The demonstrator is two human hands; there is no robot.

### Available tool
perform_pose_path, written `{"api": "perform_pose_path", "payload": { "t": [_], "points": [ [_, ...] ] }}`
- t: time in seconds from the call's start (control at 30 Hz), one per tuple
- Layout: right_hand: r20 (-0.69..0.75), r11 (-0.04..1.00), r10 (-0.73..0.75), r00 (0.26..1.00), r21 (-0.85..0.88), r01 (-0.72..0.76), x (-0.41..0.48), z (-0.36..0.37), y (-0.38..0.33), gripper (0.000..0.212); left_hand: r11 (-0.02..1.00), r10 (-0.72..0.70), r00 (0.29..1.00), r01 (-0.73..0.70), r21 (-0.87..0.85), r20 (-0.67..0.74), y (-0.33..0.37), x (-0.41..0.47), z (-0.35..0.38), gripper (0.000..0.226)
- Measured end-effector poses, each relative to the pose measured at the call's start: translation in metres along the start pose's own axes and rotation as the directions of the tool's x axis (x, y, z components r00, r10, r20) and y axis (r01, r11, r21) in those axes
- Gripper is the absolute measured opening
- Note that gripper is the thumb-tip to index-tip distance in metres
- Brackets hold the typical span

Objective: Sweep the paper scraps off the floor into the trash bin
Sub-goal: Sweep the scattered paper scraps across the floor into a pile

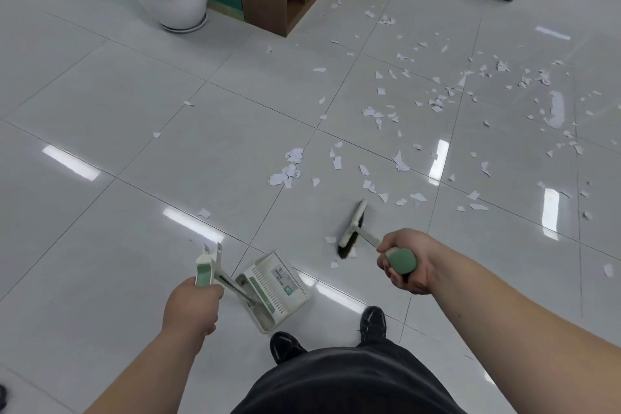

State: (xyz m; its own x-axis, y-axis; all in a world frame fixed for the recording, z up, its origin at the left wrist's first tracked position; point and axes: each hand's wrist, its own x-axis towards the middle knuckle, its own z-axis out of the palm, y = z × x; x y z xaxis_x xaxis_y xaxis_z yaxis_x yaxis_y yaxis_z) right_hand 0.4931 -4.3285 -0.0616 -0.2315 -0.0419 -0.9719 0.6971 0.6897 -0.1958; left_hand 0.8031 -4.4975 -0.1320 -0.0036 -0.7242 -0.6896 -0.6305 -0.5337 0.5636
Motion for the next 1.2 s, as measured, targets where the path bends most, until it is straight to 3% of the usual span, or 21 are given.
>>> {"api": "perform_pose_path", "payload": {
  "t": [0.17,0.3,0.57,0.7,0.87,1.2],
  "points": [
    [0.104,0.990,-0.032,0.994,0.142,0.017,-0.001,0.020,-0.036,0.007,0.999,-0.022,0.999,0.021,-0.032,-0.038,-0.005,-0.001,-0.014,0.010],
    [0.109,0.993,-0.036,0.993,0.116,0.023,-0.011,0.026,-0.042,0.007,0.998,-0.035,0.998,0.033,-0.053,-0.056,-0.011,-0.001,-0.024,0.009],
    [-0.113,0.996,-0.022,0.993,-0.085,0.013,-0.028,0.014,-0.015,0.019,0.997,-0.043,0.996,0.037,-0.074,-0.081,-0.015,0.004,-0.035,0.010],
    [-0.190,0.985,0.005,0.982,-0.166,-0.037,-0.030,0.023,0.002,0.009,0.994,-0.053,0.994,0.043,-0.103,-0.096,-0.017,0.006,-0.040,0.005],
    [-0.046,0.996,0.091,0.995,-0.020,-0.092,-0.032,0.059,-0.001,0.006,0.991,-0.091,0.986,0.075,-0.115,-0.137,-0.022,0.005,-0.047,0.002],
    [0.125,0.997,0.025,0.992,0.072,-0.035,-0.012,0.131,-0.058,0.008,0.969,-0.155,0.973,0.117,-0.217,-0.171,-0.022,0.007,-0.068,0.014]
  ]
}}
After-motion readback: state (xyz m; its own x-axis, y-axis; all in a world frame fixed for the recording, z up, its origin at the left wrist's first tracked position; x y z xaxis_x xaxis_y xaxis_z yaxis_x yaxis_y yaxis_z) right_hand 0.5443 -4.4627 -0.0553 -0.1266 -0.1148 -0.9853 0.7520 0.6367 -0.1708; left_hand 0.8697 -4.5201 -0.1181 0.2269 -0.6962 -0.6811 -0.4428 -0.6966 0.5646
